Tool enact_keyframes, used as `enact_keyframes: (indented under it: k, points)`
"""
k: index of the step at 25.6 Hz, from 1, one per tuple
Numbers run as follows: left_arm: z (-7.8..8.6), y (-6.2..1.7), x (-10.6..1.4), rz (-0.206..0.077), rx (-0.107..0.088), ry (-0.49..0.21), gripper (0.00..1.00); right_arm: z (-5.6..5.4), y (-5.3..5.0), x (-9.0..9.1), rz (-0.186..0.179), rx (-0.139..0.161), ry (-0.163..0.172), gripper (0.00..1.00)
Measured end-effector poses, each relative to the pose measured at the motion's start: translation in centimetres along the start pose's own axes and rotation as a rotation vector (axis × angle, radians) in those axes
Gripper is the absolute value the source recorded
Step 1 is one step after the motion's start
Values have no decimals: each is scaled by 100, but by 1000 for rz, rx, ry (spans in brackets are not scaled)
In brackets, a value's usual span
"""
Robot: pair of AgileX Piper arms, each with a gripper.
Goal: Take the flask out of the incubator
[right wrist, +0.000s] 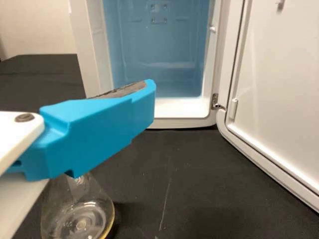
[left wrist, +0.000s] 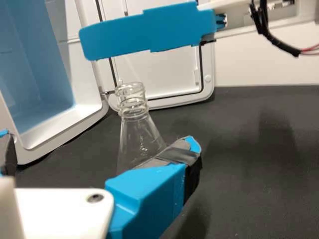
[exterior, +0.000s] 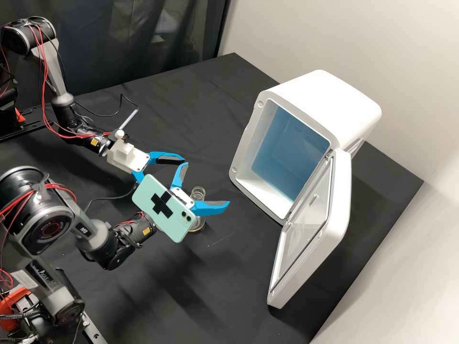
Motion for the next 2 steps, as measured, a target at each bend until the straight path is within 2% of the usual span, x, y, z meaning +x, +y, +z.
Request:
enact_keyframes:
  k: [2]
  points:
    - [1,5,0,5,-4,-1,100,0,0,0,0,0,0,100]
